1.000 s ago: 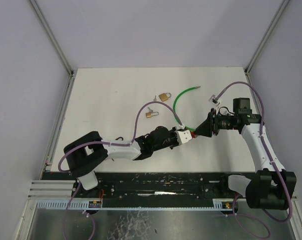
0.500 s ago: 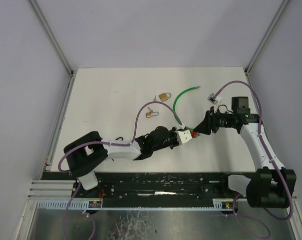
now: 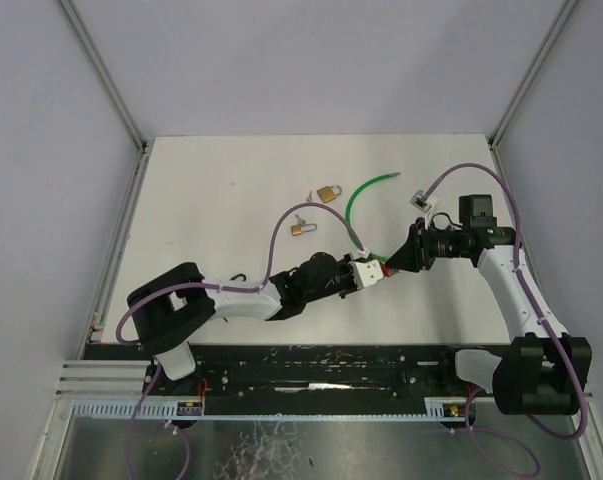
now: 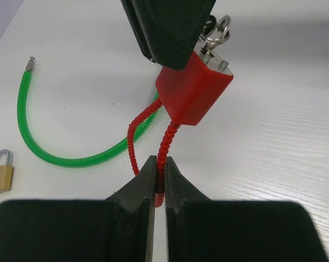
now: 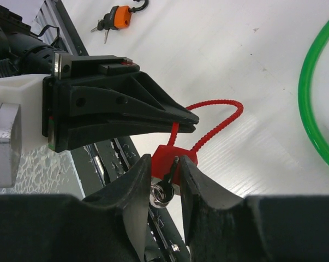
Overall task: Lock with the key
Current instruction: Lock the lock.
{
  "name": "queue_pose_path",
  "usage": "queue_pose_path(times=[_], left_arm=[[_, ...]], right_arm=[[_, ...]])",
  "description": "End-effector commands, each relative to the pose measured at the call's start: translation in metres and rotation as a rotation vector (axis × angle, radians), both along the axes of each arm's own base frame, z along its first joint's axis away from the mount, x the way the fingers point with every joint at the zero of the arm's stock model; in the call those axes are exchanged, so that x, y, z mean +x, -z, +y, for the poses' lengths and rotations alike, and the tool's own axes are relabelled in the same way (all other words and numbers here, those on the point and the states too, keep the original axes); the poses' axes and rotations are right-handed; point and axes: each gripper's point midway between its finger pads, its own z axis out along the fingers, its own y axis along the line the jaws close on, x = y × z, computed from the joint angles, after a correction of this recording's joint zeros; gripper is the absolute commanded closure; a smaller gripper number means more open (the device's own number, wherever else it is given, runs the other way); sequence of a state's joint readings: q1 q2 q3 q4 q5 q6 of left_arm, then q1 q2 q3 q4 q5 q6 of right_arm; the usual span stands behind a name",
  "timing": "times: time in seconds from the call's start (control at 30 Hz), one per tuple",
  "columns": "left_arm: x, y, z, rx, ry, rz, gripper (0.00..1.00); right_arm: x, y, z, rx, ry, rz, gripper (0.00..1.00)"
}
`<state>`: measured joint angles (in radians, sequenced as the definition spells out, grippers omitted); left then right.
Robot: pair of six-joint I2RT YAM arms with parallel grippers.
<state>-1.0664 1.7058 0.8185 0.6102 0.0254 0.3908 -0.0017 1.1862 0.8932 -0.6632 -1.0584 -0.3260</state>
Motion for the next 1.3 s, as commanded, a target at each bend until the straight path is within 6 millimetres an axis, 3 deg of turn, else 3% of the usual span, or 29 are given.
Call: queue_pose_path(times=[0.0,0.37,0.63,0.97,1.17,1.27], left_arm=[[0.007,-0.034,-0.009,-0.095,-0.019,-0.062,1.0],[0.008,-0.034,-0.008,-0.097,-0.026,-0.063,1.0],[0.009,-0.038,-0.005,-0.111,-0.036,-0.07,1.0],[0.008,-0.042,-0.001,-0.127,-0.04,-0.087,1.0],[0.003,-0.047,0.001,-0.134,-0.028,-0.147,1.0],[-0.003,-0.045,-0.001,-0.12,-0.005,-0.175,1.0]], right_arm=[[-0.009,-0.024,0.008,0.052,-0.062,-0.058,0.68],[-0.014,-0.028,0.008,0.055,-0.089,-0.079,0.82],[-0.026,-0.027,0.003,0.0,-0.142,-0.166,0.85],[-0.037,-0.011,-0.018,-0.191,-0.202,-0.274,0.84],[-0.039,-0.049,-0.015,-0.212,-0.229,-0.624,0.61],[-0.045,-0.054,-0.012,-0.224,-0.276,-0.836,0.34]])
